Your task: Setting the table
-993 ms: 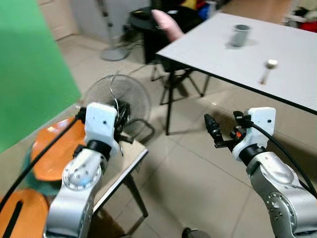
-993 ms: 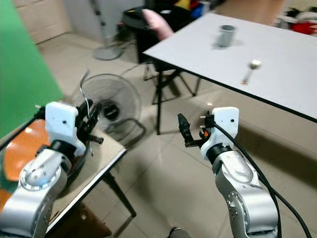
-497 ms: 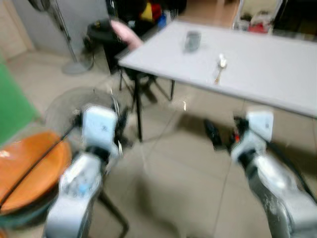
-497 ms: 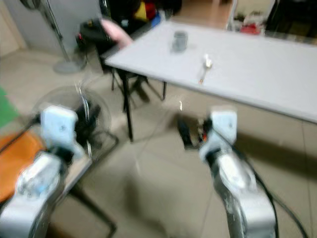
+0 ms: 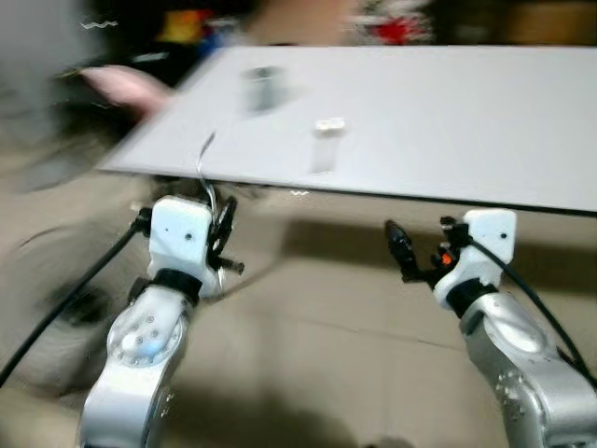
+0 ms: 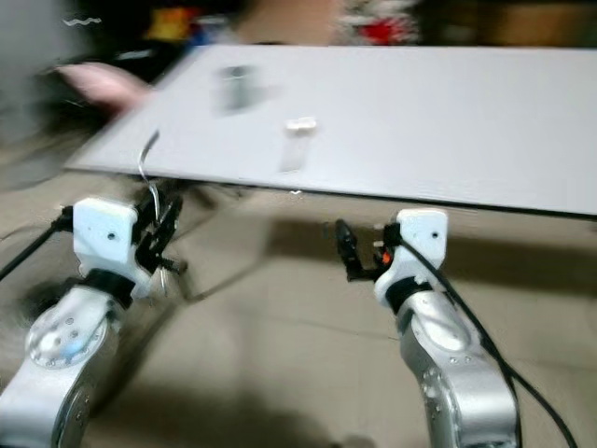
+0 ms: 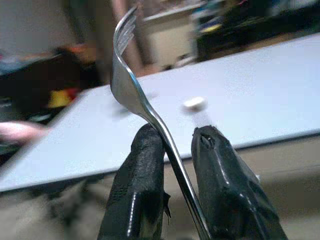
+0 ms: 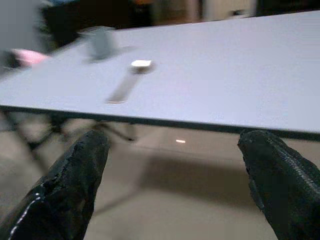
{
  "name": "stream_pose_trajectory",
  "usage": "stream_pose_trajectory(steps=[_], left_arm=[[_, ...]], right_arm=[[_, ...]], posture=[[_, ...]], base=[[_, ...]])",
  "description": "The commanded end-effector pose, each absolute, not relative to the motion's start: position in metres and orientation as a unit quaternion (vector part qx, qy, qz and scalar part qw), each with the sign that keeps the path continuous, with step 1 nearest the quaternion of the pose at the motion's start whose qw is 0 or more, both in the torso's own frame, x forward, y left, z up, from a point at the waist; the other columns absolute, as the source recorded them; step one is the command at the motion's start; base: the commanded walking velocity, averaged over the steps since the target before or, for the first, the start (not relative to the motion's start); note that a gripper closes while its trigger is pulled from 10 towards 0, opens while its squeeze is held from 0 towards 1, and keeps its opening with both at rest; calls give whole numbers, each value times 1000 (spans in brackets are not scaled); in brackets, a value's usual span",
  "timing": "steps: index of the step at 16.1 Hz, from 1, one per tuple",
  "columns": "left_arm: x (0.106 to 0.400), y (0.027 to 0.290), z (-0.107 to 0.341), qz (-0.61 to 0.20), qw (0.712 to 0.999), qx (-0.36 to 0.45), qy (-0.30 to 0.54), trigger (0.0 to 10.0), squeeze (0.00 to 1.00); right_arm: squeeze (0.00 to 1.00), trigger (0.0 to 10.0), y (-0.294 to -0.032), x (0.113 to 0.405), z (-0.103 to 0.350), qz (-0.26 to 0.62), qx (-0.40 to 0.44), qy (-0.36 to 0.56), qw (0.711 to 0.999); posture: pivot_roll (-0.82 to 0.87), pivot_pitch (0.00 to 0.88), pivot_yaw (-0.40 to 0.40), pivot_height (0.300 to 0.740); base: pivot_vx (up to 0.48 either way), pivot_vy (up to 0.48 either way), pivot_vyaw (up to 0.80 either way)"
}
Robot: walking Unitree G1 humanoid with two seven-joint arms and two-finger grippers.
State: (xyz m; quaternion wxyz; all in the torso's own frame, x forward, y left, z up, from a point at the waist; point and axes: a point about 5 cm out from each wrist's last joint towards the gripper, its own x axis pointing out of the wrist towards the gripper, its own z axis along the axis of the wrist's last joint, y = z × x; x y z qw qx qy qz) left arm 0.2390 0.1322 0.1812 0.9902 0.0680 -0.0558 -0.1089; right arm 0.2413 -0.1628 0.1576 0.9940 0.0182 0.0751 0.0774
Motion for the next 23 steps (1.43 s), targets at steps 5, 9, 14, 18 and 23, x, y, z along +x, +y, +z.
stream_pose_trajectory(steps=[5, 9, 14, 18, 23], left_arm=[[241, 162, 182, -59, 994, 81, -49, 10000, 0], [240, 166, 175, -57, 995, 70, -37, 10000, 0], [240, 160, 168, -88, 994, 69, -19, 10000, 0], [242, 160, 166, -101, 992, 78, -14, 10000, 0], [240, 160, 164, -108, 991, 80, -9, 10000, 0]], right_arm=[[0, 10000, -146, 253, 167, 122, 27, 51, 991], [0, 10000, -142, 256, 166, 130, 26, 50, 990], [0, 10000, -141, 257, 164, 131, 32, 57, 989], [0, 10000, -143, 254, 161, 131, 27, 60, 989], [0, 10000, -143, 252, 160, 132, 27, 62, 989]], posture=[[-96, 9, 94, 740], [-94, 6, 89, 740], [-100, 7, 96, 740], [-105, 3, 102, 740], [-105, 0, 103, 740]], base=[[404, 0, 0], [405, 0, 0], [406, 0, -158], [403, 0, -394], [398, 0, 0]])
